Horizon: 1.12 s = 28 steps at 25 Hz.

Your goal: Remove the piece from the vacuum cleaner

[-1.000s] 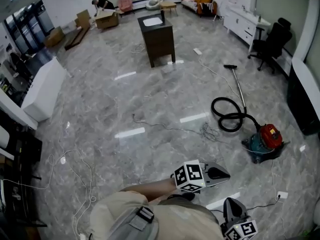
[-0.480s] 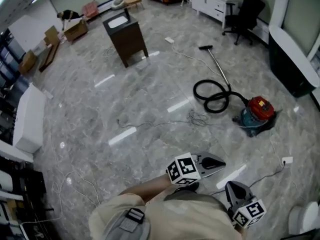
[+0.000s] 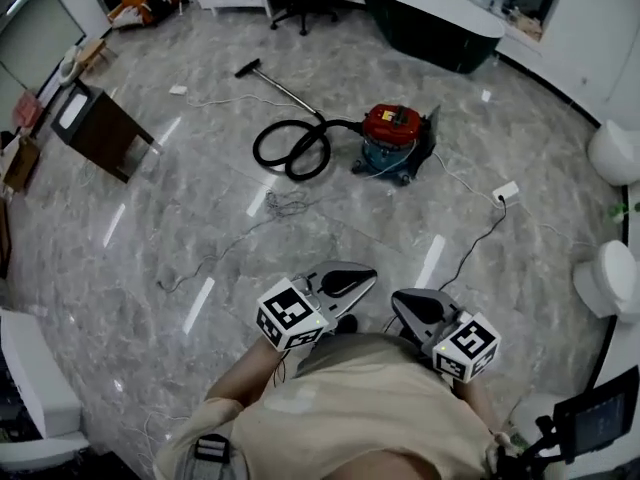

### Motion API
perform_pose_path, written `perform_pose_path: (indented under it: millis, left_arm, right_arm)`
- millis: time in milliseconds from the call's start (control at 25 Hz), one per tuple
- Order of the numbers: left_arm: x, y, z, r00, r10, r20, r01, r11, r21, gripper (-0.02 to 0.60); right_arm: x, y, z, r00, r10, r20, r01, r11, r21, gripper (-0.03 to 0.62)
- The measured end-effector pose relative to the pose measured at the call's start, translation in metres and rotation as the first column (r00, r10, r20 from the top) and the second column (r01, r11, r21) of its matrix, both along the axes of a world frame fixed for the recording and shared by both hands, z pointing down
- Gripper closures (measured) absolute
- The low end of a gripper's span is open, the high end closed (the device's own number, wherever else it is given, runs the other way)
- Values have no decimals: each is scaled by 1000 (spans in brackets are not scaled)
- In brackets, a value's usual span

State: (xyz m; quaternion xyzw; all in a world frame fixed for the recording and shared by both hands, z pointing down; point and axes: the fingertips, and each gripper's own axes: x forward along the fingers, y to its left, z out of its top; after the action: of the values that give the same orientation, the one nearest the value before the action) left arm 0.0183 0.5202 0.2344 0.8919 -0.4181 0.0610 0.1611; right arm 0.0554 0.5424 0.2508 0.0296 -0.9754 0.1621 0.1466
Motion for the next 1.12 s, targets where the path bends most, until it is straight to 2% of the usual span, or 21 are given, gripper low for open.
perform_pose_path:
  millis: [200,360,440,600,720,880,1000,1120]
  left_arm:
    - [84,-31,-11,999,49,11,-49,999,-10,577]
    - [153,-52,-5,995,90,46,-88,996,-31,577]
    - [179,-61,-4,994,85,62,-83,996,-45,577]
    - [208,-77,-6,996,24,87,-18,997,-73,577]
    - [225,-83,-4,996,0,85,7,996,-89,578]
    - [244,-92,5,995,15,102,-4,995,-104,577]
    - [252,-99,10,993,23,117,-9,993,-114,577]
    - [254,-106,8,995,21,99,-10,994,-109,577]
  right_arm:
    - [75,-38,-12,998,64,28,-64,998,-15,591]
    - [139,-64,-9,991,106,85,-99,992,-81,591]
    - [167,-74,-9,984,123,129,-107,986,-127,591]
    - [207,-91,-10,973,119,196,-77,975,-209,591]
    - [228,-95,-7,971,102,214,-51,972,-229,591]
    - [244,-104,1,973,92,211,-47,977,-208,591]
    - [254,-114,-1,964,135,230,-81,970,-228,591]
    - [263,-122,-2,956,175,237,-112,960,-255,591]
